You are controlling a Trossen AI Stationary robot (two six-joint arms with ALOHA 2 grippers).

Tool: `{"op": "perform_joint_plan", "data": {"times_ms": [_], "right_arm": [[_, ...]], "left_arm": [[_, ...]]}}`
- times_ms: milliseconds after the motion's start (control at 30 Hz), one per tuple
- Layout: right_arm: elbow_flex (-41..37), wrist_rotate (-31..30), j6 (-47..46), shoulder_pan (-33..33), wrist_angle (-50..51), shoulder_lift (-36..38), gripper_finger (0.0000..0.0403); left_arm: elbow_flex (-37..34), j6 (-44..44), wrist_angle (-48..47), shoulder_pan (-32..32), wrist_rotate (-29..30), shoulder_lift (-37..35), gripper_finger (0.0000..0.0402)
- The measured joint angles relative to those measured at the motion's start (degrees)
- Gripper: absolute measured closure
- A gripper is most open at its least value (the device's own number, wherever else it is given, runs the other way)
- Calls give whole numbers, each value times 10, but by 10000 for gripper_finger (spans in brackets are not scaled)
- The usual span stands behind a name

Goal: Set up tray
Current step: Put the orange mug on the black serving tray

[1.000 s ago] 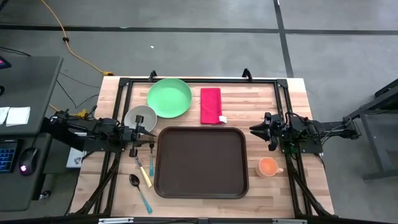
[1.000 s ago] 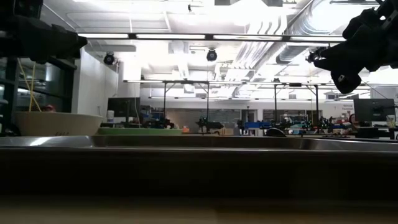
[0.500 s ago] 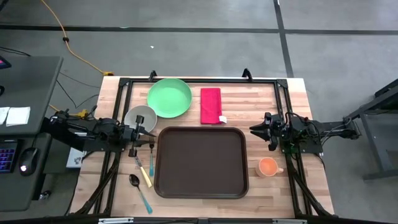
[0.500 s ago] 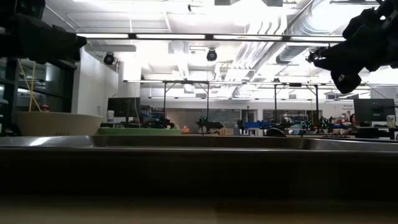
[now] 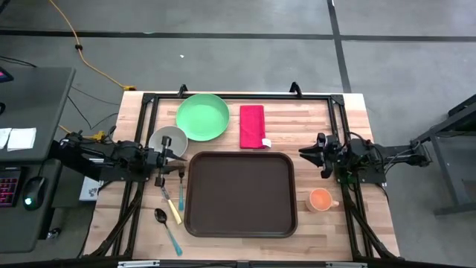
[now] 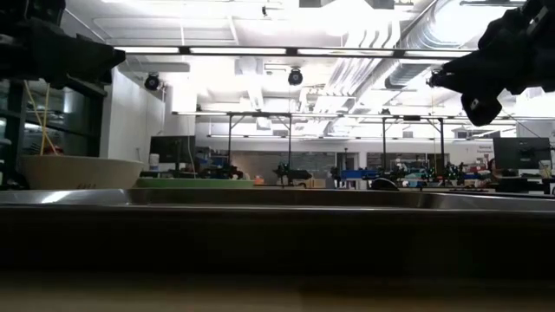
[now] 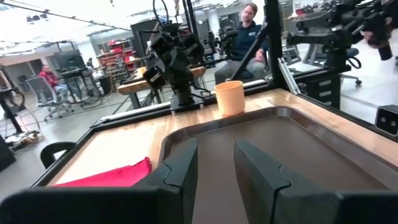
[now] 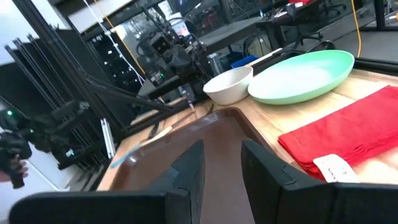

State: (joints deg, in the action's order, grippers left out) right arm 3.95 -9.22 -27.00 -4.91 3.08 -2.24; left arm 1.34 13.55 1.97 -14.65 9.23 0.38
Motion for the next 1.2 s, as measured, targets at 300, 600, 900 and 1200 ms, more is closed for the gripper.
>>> {"op": "perform_joint_plan", "data": {"times_ms": [300,600,900,1200], "right_arm": [[0,-21,0,0,-47,0,320],[0,-26,-35,0,-47,0,320],[0,-24,-42,0,-61,0,320],[0,-50,-22,0,-109,0,320]], "left_arm": [[0,-35,25,0,-27,0,266],[52,-56,20,0,-136,0,266],[125,-49,-68,0,-134,9,266],[167,-49,-91,0,-127,63,266]]}}
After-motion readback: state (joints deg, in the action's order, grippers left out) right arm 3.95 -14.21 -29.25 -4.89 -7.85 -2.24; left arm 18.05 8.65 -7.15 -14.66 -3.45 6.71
